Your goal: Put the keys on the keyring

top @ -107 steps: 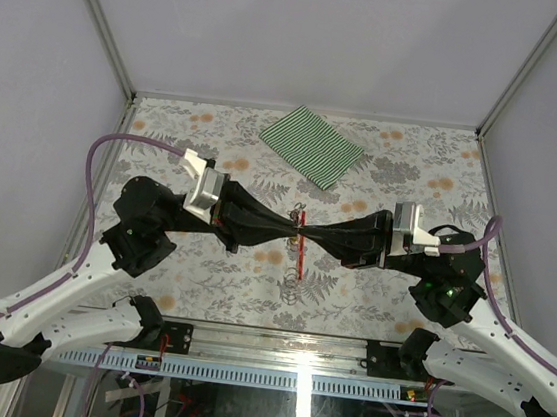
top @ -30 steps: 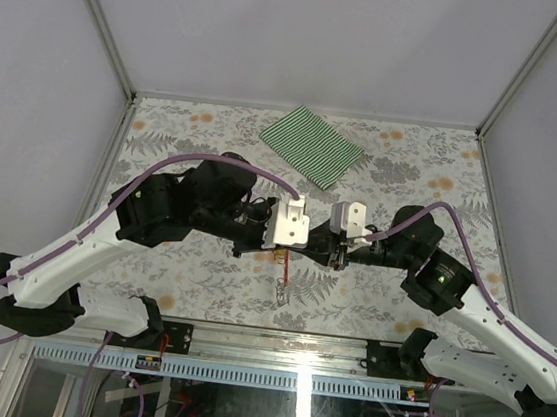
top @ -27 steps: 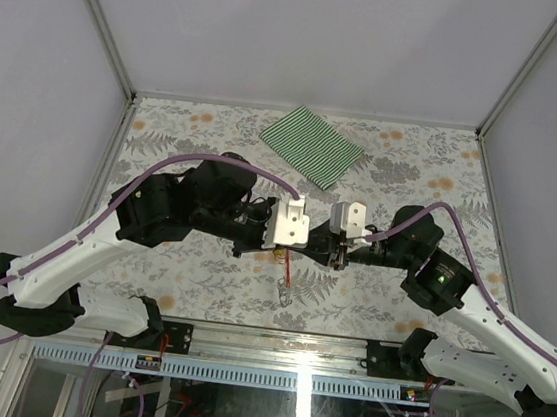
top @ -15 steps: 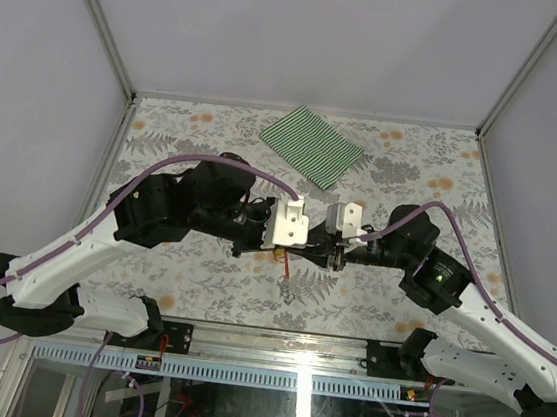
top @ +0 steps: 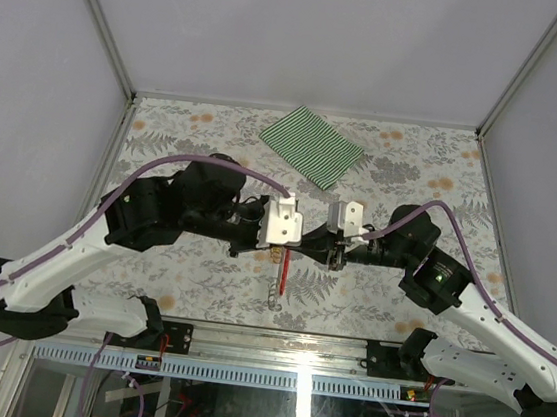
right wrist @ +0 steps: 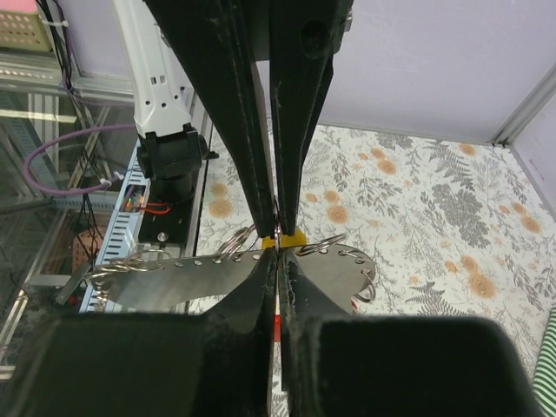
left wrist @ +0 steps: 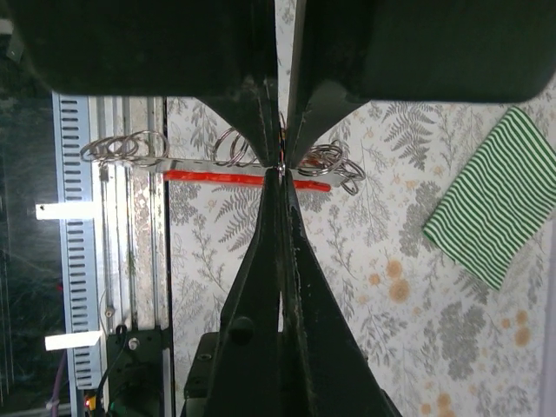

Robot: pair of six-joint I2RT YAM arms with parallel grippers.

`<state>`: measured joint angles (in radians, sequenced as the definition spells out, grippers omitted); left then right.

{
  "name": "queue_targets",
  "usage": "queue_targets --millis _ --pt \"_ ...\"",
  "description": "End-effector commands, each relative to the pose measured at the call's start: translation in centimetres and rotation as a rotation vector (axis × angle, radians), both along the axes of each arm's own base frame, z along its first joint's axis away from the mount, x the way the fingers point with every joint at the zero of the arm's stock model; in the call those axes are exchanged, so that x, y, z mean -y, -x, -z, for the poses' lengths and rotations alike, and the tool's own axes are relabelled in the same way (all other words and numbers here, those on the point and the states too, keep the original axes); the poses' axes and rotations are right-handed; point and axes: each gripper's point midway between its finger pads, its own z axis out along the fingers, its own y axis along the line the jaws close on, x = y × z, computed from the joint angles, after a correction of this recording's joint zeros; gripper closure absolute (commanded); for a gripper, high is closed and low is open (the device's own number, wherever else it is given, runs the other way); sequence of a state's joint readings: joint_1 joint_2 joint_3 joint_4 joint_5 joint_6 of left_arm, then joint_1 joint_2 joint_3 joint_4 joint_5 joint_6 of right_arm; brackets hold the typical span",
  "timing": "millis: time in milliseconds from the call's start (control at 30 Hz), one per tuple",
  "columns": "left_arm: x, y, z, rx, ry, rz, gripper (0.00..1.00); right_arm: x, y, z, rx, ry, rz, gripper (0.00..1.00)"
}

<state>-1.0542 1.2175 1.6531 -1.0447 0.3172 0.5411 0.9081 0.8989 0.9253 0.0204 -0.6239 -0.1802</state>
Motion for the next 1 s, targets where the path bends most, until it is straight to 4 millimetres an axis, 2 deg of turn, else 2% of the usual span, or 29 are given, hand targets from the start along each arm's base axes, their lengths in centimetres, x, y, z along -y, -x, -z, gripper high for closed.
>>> queue_targets --millis 0,100,333,700,967 --pt "0.0 0.8 -3.7 0.057 0.187 0.006 0.92 0.3 0.9 -3.8 0.040 -0.108 -0.023 1.00" --pt "-0.1 1.5 -5.2 0.067 0.286 0.015 0.85 0.5 1.3 -4.6 0.051 -0.131 -0.035 1.00" --pt "-0.5 2.8 -7.1 0.063 0.434 0.034 0.76 1.0 2.5 -5.4 0.089 -0.148 -0.083 1.00" --pt "-0.1 3.5 -7.3 0.027 0.510 0.053 0.71 1.4 2.6 -7.3 0.082 -0.216 -0.065 1.00" --pt "0.0 3.2 -8.7 0.040 0.645 0.023 0.69 1.6 2.4 -7.8 0.081 -0.232 -0.045 1.00"
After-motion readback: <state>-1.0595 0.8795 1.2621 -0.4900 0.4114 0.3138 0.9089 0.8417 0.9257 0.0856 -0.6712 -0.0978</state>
